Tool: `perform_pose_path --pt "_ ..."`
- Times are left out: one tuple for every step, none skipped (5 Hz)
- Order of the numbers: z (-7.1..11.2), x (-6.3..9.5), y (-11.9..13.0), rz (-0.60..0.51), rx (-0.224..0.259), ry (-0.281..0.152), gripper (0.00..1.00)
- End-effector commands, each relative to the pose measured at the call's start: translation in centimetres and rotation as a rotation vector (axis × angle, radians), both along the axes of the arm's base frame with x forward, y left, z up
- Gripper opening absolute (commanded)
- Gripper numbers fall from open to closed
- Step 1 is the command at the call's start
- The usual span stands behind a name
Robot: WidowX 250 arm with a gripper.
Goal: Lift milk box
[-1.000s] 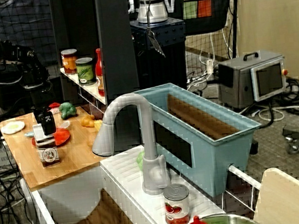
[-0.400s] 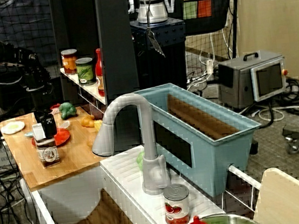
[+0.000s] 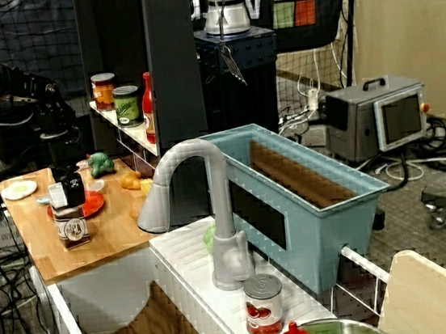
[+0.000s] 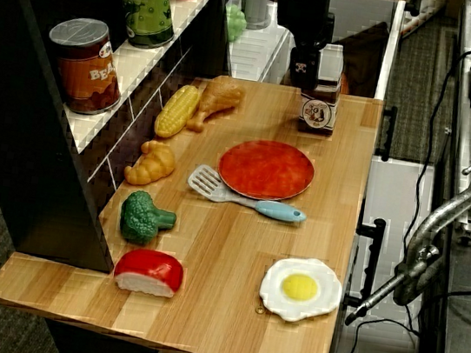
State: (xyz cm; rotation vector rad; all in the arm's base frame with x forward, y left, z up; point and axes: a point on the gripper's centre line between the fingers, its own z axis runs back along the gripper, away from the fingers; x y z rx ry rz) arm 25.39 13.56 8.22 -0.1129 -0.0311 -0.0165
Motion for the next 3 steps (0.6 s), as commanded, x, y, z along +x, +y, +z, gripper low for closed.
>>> perform_pose_path --pt "0.5 0.3 0.7 0.010 -0.004 -0.017 0.00" --pt "1.1 0.7 0.8 0.017 -0.023 -0.016 0.00" --pt "3.2 1.3 0.5 0.023 -0.075 -0.031 0.00"
